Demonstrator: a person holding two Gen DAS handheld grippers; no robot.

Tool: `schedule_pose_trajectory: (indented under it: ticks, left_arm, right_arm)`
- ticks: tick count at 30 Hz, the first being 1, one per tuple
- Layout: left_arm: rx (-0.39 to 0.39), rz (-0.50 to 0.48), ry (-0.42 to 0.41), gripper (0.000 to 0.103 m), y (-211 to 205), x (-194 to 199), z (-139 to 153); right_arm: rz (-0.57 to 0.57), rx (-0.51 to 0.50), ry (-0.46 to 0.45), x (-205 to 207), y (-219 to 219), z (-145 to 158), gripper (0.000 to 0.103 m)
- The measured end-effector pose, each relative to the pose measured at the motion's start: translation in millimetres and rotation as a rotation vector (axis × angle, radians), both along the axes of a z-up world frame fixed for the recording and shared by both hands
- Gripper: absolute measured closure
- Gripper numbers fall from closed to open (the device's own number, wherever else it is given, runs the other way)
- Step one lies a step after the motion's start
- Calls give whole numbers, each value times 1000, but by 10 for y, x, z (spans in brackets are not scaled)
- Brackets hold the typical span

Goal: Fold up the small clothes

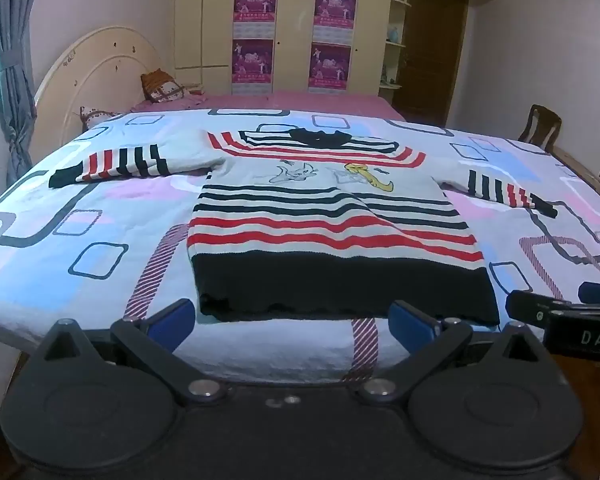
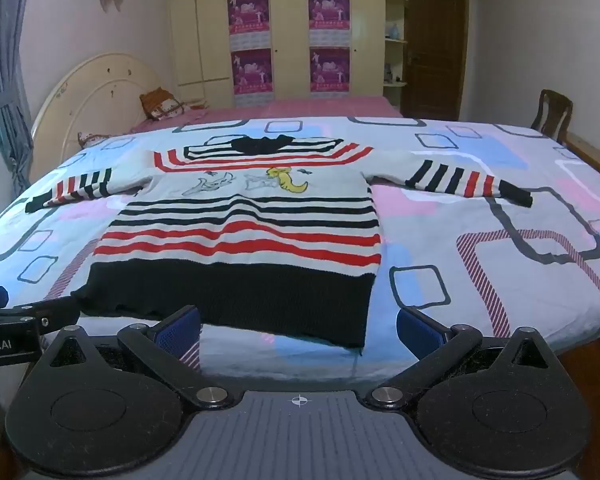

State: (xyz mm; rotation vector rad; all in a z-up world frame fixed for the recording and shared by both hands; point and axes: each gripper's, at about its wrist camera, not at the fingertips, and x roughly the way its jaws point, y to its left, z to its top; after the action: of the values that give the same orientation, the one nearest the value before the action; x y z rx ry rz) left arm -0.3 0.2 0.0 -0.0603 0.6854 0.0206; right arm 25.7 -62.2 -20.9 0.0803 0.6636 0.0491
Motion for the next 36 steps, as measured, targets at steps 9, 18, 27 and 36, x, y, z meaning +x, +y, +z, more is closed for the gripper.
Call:
schedule_pose_trajectory:
  ticks: [9, 18, 27, 36]
  left_arm:
    - [17, -1, 1, 0, 3, -5, 51]
    - [13, 3, -4, 0, 7, 32, 43]
    - [16, -2, -3, 0, 6, 50, 45]
    - [18, 3, -7, 0, -1, 44, 67]
  right_arm:
    - [2, -8, -3, 10, 9, -8, 0]
    - [5, -3, -3, 51, 32, -9, 0]
    - [6, -7, -1, 41, 43, -7, 0]
    - [7, -2, -5, 65, 31, -2, 0]
